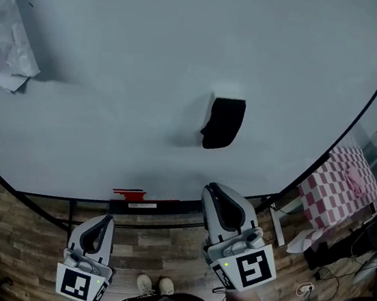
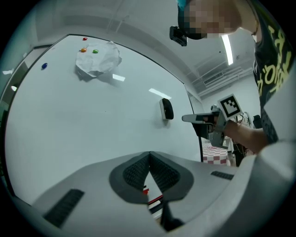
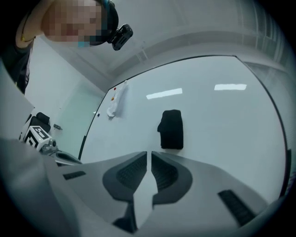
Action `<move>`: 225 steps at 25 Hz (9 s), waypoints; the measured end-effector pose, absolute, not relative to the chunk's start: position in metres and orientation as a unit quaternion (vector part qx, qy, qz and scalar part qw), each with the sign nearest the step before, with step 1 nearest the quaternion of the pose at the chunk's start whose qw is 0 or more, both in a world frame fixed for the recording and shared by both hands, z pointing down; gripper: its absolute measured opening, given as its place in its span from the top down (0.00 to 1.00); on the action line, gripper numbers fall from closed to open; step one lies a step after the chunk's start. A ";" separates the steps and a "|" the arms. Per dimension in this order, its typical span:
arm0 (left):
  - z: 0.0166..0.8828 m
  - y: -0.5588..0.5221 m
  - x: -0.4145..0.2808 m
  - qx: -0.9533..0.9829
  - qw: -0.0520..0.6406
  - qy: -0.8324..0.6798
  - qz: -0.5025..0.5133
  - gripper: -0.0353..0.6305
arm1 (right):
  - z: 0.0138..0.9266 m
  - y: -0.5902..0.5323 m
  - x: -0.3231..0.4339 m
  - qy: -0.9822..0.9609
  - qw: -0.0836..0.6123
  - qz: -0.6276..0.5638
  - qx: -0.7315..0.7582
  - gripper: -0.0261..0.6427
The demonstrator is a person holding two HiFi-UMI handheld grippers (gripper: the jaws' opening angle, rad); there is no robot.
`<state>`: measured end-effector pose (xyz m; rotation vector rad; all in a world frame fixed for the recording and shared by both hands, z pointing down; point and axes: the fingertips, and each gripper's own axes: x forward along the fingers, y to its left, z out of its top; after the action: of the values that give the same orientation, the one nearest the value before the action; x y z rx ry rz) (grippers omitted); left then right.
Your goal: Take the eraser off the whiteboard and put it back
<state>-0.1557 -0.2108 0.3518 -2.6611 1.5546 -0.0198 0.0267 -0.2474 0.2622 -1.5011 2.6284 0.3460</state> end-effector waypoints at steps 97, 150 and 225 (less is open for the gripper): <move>0.345 -0.218 -0.134 -0.858 0.049 0.510 -0.015 0.94 | 0.281 -0.228 0.027 0.908 0.066 0.031 -0.413 0.59; 0.347 -0.224 -0.153 -0.848 0.070 0.524 -0.030 0.94 | 0.225 -0.334 0.084 0.828 0.067 0.093 -0.549 0.59; 0.336 -0.216 -0.132 -0.859 0.069 0.507 -0.011 0.94 | 0.272 -0.244 0.040 0.886 0.069 0.079 -0.451 0.60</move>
<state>-0.1323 -0.2163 0.3361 -2.5872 1.5264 -0.0322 0.0397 -0.2436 0.2723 -1.3575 2.6686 0.2369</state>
